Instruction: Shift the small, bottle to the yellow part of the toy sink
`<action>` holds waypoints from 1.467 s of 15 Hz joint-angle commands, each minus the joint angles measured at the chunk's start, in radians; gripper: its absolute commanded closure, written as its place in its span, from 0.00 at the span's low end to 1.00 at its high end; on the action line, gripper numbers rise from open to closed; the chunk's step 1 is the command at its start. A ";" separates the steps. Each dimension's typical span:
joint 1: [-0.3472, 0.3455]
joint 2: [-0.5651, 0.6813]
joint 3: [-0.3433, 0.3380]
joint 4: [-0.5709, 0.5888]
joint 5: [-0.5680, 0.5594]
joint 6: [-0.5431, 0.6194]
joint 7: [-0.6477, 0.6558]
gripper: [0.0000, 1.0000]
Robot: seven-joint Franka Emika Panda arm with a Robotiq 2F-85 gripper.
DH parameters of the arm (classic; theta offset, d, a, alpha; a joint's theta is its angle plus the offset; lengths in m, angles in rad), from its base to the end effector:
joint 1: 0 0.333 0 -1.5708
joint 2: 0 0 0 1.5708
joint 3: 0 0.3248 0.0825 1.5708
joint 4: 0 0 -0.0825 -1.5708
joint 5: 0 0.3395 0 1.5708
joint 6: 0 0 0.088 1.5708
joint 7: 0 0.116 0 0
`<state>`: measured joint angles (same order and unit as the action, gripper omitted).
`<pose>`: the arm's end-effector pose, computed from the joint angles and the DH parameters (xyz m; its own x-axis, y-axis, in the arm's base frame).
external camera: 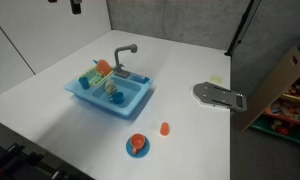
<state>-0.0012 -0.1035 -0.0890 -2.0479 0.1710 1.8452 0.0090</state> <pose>0.4706 -0.0288 0.4945 0.9842 -0.1428 -0.1050 -0.1589 -0.9731 -0.1665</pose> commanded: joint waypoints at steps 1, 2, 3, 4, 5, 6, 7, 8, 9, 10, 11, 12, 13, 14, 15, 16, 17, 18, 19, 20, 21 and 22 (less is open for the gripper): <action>-0.020 0.088 0.018 0.068 -0.026 -0.003 0.075 0.00; -0.022 0.106 0.018 0.070 -0.029 0.007 0.093 0.00; -0.024 0.123 0.016 0.075 -0.029 0.011 0.106 0.00; -0.027 0.140 0.014 0.075 -0.030 0.026 0.126 0.00; -0.029 0.154 0.013 0.074 -0.033 0.038 0.145 0.00; -0.032 0.171 0.012 0.073 -0.031 0.049 0.157 0.00; -0.035 0.186 0.011 0.072 -0.031 0.059 0.174 0.00; -0.039 0.202 0.009 0.071 -0.027 0.069 0.189 0.00; -0.042 0.218 0.007 0.071 -0.024 0.080 0.204 0.00; -0.045 0.234 0.005 0.071 -0.019 0.091 0.214 0.00; -0.047 0.249 0.003 0.070 -0.020 0.105 0.226 0.00; -0.048 0.264 0.002 0.068 -0.026 0.123 0.242 0.00; -0.048 0.278 0.000 0.063 -0.037 0.148 0.258 0.00; -0.047 0.292 0.000 0.061 -0.045 0.171 0.266 0.00; -0.045 0.305 -0.001 0.058 -0.056 0.194 0.277 0.00; -0.043 0.318 -0.001 0.056 -0.067 0.214 0.282 0.00; -0.040 0.329 -0.002 0.052 -0.081 0.238 0.288 0.00; -0.039 0.338 -0.003 0.049 -0.092 0.259 0.289 0.00; -0.037 0.348 -0.004 0.045 -0.105 0.283 0.293 0.00; -0.034 0.357 -0.004 0.043 -0.119 0.302 0.296 0.00; -0.032 0.366 -0.004 0.042 -0.132 0.316 0.297 0.00; -0.031 0.374 -0.003 0.042 -0.138 0.325 0.294 0.00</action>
<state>-0.0418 0.2531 -0.0897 -2.0108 0.0670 2.1410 0.2757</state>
